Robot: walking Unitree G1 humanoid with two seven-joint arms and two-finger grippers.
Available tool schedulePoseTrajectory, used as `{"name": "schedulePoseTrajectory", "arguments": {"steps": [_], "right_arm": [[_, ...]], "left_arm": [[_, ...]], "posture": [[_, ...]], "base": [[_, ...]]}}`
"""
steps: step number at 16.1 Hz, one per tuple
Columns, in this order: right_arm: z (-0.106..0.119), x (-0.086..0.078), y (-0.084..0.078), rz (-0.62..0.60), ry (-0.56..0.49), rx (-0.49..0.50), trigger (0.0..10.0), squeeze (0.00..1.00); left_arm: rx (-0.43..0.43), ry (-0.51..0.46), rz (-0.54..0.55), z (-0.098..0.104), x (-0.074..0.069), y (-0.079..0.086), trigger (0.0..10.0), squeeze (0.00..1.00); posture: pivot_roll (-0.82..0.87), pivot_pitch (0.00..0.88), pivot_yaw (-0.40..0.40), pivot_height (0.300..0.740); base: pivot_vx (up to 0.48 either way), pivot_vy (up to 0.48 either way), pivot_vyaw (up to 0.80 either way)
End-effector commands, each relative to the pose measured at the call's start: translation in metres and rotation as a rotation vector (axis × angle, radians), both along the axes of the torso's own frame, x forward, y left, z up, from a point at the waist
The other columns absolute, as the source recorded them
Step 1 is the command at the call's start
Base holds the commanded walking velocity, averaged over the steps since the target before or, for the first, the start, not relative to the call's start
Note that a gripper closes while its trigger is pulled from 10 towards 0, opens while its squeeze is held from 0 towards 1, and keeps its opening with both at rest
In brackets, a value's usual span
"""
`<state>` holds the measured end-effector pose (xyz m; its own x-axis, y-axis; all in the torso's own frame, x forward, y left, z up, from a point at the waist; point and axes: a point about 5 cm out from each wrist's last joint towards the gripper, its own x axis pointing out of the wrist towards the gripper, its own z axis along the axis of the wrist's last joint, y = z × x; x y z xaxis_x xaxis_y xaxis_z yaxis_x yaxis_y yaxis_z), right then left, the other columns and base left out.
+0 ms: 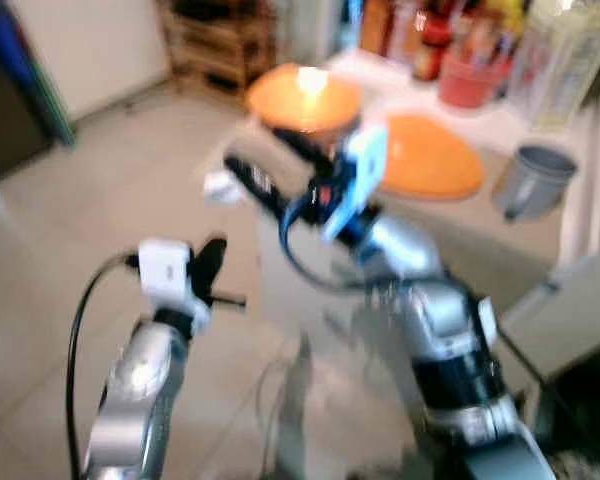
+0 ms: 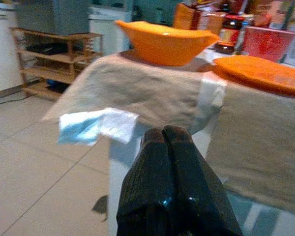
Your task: Setting the table
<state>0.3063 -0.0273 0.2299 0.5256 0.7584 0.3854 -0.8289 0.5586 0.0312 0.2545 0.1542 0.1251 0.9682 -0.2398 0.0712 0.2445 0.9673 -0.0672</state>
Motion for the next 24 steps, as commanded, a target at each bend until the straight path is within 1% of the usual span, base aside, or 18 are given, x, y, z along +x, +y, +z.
{"name": "schedulePoseTrajectory", "arguments": {"steps": [1, 3, 4, 5, 6, 7, 8, 9, 10, 11, 13, 14, 16, 17, 19, 21, 22, 24], "right_arm": [[0.010, 0.003, -0.006, -0.017, -0.027, 0.018, 10.0, 1.00], [0.012, 0.003, -0.005, -0.017, -0.037, 0.019, 10.0, 1.00], [0.020, 0.003, 0.000, -0.006, -0.070, 0.009, 10.0, 1.00], [0.022, 0.003, 0.001, 0.000, -0.082, 0.000, 10.0, 1.00], [0.023, 0.003, 0.004, -0.012, -0.112, -0.065, 10.0, 1.00], [0.022, 0.003, 0.004, -0.021, -0.119, -0.092, 10.0, 1.00], [0.022, 0.004, 0.005, -0.017, -0.166, -0.210, 10.0, 0.00], [0.022, 0.004, 0.005, -0.018, -0.194, -0.283, 10.0, 0.00], [0.022, 0.005, 0.003, -0.029, -0.215, -0.324, 10.0, 0.00], [0.026, 0.008, 0.000, -0.051, -0.240, -0.366, 10.0, 0.00], [0.032, 0.012, -0.004, -0.084, -0.250, -0.377, 10.0, 0.00], [0.038, 0.016, -0.009, -0.142, -0.210, -0.285, 10.0, 0.00], [0.040, 0.016, -0.010, -0.152, -0.157, -0.179, 10.0, 0.00], [0.042, 0.014, -0.011, -0.142, -0.126, -0.112, 10.0, 0.00], [0.047, 0.008, -0.012, -0.107, -0.099, -0.010, 10.0, 0.00], [0.048, 0.014, -0.017, -0.172, -0.090, -0.022, 10.0, 0.00], [0.047, 0.017, -0.017, -0.196, -0.085, -0.033, 10.0, 0.00], [0.041, 0.016, -0.014, -0.210, -0.076, -0.059, 10.0, 0.00]], "left_arm": [[-0.003, -0.010, -0.029, 0.004, 0.001, -0.008, 10.0, 0.00], [-0.004, -0.011, -0.030, 0.004, 0.001, -0.008, 10.0, 0.00], [-0.005, -0.014, -0.033, 0.005, 0.001, -0.009, 10.0, 0.00], [-0.005, -0.017, -0.033, 0.006, 0.001, -0.009, 10.0, 0.00], [-0.006, -0.020, -0.030, 0.007, 0.001, -0.009, 10.0, 0.00], [-0.007, -0.020, -0.027, 0.007, 0.001, -0.009, 10.0, 0.00], [0.005, -0.009, -0.021, 0.006, 0.001, -0.009, 10.0, 0.00], [-0.010, -0.008, -0.027, 0.006, 0.001, -0.011, 10.0, 0.00], [-0.012, -0.004, -0.023, 0.006, 0.001, -0.011, 10.0, 0.00], [-0.009, 0.017, -0.018, 0.005, 0.002, -0.012, 10.0, 0.00], [-0.006, 0.037, -0.028, 0.004, 0.003, -0.013, 10.0, 0.00], [-0.004, 0.034, -0.027, 0.005, 0.004, -0.014, 10.0, 0.00], [0.002, 0.028, -0.028, 0.006, 0.005, -0.014, 10.0, 0.00], [0.005, 0.027, -0.032, 0.006, 0.005, -0.015, 10.0, 0.00], [0.005, 0.024, -0.027, 0.007, 0.005, -0.015, 10.0, 0.00], [0.015, -0.026, -0.025, 0.013, 0.004, -0.014, 10.0, 0.00], [0.033, -0.027, -0.019, 0.013, 0.003, -0.012, 10.0, 0.00], [0.044, -0.044, -0.002, 0.015, 0.003, -0.008, 10.0, 0.00]], "posture": [[-0.02, 0.059, 0.013, 0.740], [-0.02, 0.059, 0.013, 0.740], [-0.01, 0.061, 0.013, 0.740], [-0.02, 0.060, 0.014, 0.740], [-0.02, 0.063, 0.011, 0.740], [-0.02, 0.063, 0.011, 0.740], [-0.02, 0.063, 0.012, 0.740], [-0.02, 0.063, 0.012, 0.740], [-0.02, 0.062, 0.009, 0.740], [-0.02, 0.063, 0.007, 0.740], [-0.02, 0.061, 0.004, 0.740], [-0.02, 0.060, 0.005, 0.740], [-0.02, 0.060, 0.005, 0.740], [-0.03, 0.060, 0.006, 0.740], [-0.03, 0.061, 0.008, 0.740], [-0.02, 0.060, 0.005, 0.740], [-0.02, 0.060, 0.003, 0.740], [-0.02, 0.061, 0.002, 0.740]], "base": [[0.480, 0.000, 0.00], [0.480, 0.000, 0.00], [0.480, 0.000, 0.00], [0.480, 0.000, 0.00], [0.480, 0.000, 0.00], [0.480, 0.000, 0.00], [0.000, 0.000, 0.00], [0.000, 0.000, 0.00], [0.000, 0.000, 0.00], [0.000, 0.480, 0.00], [0.000, 0.480, 0.00], [0.000, 0.480, 0.00], [0.000, 0.480, 0.00], [0.000, 0.480, 0.00], [0.000, 0.480, -0.80], [0.000, 0.000, -0.80], [0.000, 0.000, -0.80], [0.418, 0.000, -0.80]]}}
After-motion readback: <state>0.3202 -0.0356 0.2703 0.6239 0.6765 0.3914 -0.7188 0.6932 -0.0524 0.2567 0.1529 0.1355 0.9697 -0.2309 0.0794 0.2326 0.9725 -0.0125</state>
